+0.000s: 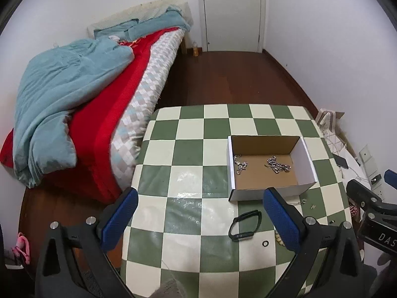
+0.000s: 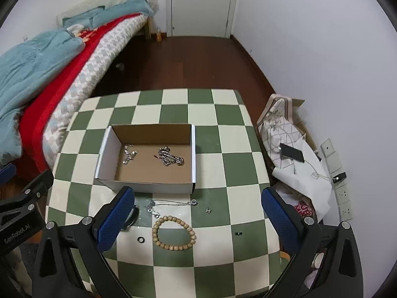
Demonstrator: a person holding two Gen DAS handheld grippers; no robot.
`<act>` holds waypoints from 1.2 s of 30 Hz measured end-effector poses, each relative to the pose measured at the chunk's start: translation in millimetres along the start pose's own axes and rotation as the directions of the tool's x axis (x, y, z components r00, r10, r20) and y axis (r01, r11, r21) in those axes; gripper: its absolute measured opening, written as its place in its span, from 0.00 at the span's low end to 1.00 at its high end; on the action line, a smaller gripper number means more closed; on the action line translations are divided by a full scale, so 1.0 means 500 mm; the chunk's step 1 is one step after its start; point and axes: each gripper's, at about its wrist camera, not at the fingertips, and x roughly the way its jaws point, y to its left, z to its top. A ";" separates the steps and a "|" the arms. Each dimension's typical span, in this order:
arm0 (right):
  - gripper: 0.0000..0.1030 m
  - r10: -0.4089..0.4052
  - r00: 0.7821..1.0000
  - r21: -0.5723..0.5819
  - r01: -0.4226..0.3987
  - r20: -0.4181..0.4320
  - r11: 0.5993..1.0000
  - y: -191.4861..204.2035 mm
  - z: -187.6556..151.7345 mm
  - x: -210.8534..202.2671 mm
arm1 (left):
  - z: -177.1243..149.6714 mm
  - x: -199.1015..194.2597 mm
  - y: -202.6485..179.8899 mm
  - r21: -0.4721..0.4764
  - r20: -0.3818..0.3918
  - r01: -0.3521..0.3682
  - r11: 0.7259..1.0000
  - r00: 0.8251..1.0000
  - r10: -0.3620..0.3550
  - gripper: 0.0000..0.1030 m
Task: Organize jewelry
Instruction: 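Withdraw both tools from the box toward the bead bracelet and watch, then grasp the wooden bead bracelet with the right tool while the left tool grasps the black watch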
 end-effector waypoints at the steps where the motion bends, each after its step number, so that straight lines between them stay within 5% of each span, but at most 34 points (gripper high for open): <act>1: 1.00 -0.001 1.000 0.001 0.001 0.013 1.000 0.001 -0.006 -0.015 | -0.003 -0.010 0.001 -0.001 0.006 0.002 1.000 1.000 -0.002 1.00; 12: 1.00 0.047 0.996 0.019 -0.049 0.078 0.999 0.008 -0.056 -0.110 | -0.026 -0.074 0.001 -0.016 0.079 -0.040 0.999 0.996 0.041 1.00; 18: 1.00 0.074 0.993 0.067 -0.080 0.089 0.995 -0.016 -0.084 -0.105 | -0.055 -0.038 0.007 0.002 0.070 -0.102 0.995 0.992 0.101 1.00; 26: 0.97 0.117 0.988 0.210 -0.093 -0.103 0.973 -0.079 -0.172 0.064 | -0.126 0.077 0.001 0.108 -0.028 -0.253 0.961 0.966 0.257 1.00; 30: 0.81 0.135 0.976 0.240 -0.092 -0.171 0.966 -0.083 -0.215 0.140 | -0.145 0.116 -0.030 0.202 -0.038 -0.252 0.946 0.964 0.264 1.00; 36: 0.67 0.157 0.959 0.257 -0.094 -0.236 0.962 -0.067 -0.245 0.243 | -0.167 0.173 -0.129 0.436 -0.025 -0.204 0.877 0.971 0.238 1.00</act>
